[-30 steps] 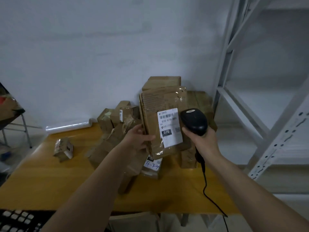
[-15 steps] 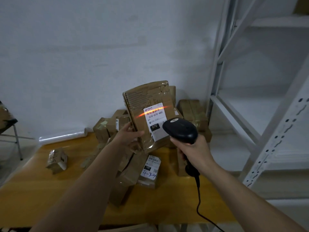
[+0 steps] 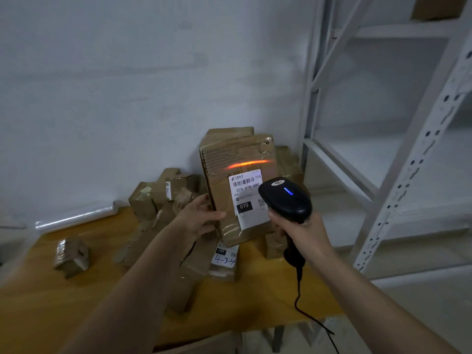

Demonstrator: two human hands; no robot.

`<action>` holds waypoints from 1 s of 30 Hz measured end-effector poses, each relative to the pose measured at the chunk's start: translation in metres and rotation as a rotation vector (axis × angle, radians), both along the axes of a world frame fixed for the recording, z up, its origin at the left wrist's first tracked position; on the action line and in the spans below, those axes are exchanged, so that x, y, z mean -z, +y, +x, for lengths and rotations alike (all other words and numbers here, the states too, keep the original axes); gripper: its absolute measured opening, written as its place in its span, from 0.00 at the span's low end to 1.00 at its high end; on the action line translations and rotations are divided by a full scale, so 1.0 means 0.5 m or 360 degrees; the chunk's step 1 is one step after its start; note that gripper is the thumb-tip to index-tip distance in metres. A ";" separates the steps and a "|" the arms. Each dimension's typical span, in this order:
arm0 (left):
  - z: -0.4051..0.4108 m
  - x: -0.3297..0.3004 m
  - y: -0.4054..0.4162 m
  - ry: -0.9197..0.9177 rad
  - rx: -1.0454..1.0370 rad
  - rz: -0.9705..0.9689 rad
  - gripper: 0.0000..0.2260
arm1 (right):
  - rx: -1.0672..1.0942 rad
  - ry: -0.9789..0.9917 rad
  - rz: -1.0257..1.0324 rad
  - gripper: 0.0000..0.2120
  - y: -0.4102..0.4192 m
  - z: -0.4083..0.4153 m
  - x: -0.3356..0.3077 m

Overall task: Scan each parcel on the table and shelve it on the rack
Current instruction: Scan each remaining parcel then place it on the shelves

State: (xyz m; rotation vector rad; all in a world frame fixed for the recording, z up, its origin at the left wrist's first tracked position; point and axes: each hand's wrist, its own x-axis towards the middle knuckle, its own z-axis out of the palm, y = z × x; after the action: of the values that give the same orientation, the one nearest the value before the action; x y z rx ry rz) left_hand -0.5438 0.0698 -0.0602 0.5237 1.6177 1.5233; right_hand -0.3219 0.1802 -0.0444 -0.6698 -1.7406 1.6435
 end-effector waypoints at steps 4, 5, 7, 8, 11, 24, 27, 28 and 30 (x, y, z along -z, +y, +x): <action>0.042 0.027 0.019 -0.0041 0.0254 -0.0034 0.36 | 0.0145 0.0057 -0.0103 0.14 -0.008 0.047 0.013; 0.055 0.033 0.026 -0.0041 0.0316 -0.0049 0.36 | 0.0178 0.0066 -0.0112 0.14 -0.007 0.062 0.017; 0.084 0.042 0.043 -0.0035 0.0399 -0.0074 0.38 | 0.0232 0.0075 -0.0123 0.14 -0.003 0.093 0.021; 0.098 0.043 0.049 -0.0024 0.0431 -0.0087 0.39 | 0.0251 0.0073 -0.0134 0.14 -0.001 0.106 0.021; 0.143 0.034 0.068 0.0061 0.0530 -0.0133 0.41 | 0.0304 0.0085 -0.0146 0.15 0.009 0.145 0.018; 0.468 -0.049 0.300 0.0458 0.0717 -0.0222 0.31 | 0.0560 0.0223 -0.0114 0.15 0.185 0.445 -0.018; 0.554 -0.071 0.363 0.0579 0.0735 -0.0180 0.25 | 0.0602 0.0230 -0.0120 0.17 0.250 0.514 -0.024; 0.581 -0.080 0.384 0.0635 0.0711 -0.0183 0.25 | 0.0608 0.0234 -0.0120 0.16 0.274 0.535 -0.026; 0.631 -0.096 0.426 0.0713 0.0618 -0.0181 0.25 | 0.0609 0.0247 -0.0116 0.13 0.323 0.574 -0.028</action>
State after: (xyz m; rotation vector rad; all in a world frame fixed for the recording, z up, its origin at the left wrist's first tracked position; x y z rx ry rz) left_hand -0.2285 0.2828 -0.0120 1.1040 1.7877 1.0647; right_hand -0.0348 0.3417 -0.0302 -0.8282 -1.3509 1.4536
